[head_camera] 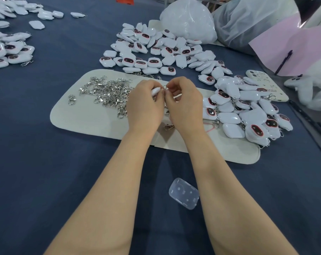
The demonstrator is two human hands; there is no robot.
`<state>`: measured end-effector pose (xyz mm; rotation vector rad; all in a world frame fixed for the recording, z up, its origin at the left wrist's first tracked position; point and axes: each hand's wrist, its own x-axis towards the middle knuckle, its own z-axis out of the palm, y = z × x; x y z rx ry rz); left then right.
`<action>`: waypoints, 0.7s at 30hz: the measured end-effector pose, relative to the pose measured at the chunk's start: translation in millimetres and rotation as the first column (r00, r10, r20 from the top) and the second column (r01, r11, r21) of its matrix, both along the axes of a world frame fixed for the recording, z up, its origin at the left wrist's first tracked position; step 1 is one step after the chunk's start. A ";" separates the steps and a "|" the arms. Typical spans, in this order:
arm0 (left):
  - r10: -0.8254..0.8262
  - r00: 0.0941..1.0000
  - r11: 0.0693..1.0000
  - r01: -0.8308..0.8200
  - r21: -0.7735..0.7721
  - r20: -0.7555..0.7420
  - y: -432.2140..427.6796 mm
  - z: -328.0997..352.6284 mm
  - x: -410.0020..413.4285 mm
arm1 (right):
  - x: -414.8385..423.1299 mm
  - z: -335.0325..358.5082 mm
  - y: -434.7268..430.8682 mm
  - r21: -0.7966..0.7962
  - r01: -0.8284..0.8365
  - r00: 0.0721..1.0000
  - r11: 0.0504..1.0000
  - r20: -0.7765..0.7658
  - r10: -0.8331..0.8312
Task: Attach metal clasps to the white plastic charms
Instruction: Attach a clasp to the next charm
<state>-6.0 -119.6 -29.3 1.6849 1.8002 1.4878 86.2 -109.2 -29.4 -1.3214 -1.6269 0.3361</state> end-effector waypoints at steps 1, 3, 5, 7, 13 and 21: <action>0.002 1.000 1.000 -0.002 0.002 -0.004 0.1 -0.3 0.1 | 0.0 0.2 0.2 0.003 0.002 1.000 1.000 0.001 -0.002; 0.005 1.000 1.000 -0.005 0.004 -0.014 0.3 -0.7 0.4 | -0.4 0.4 0.3 0.010 0.007 1.000 1.000 0.000 -0.007; 0.006 1.000 1.000 -0.006 0.004 -0.022 0.2 -0.8 0.5 | -0.2 0.0 0.4 0.016 0.005 1.000 1.000 0.002 -0.005; 0.007 1.000 1.000 -0.007 0.005 -0.028 -0.1 -0.9 0.6 | 0.3 -0.3 0.4 0.017 -0.001 1.000 1.000 0.007 0.000; 0.023 0.998 0.999 -0.024 -0.027 -0.060 -0.5 -1.6 -0.2 | 3.9 0.2 2.1 -0.062 -0.072 0.997 0.995 -0.004 0.072; 0.034 0.998 0.996 -0.039 -0.085 -0.061 -2.2 1.1 1.0 | 3.1 -0.9 1.4 -0.031 -0.112 0.993 0.993 0.025 0.112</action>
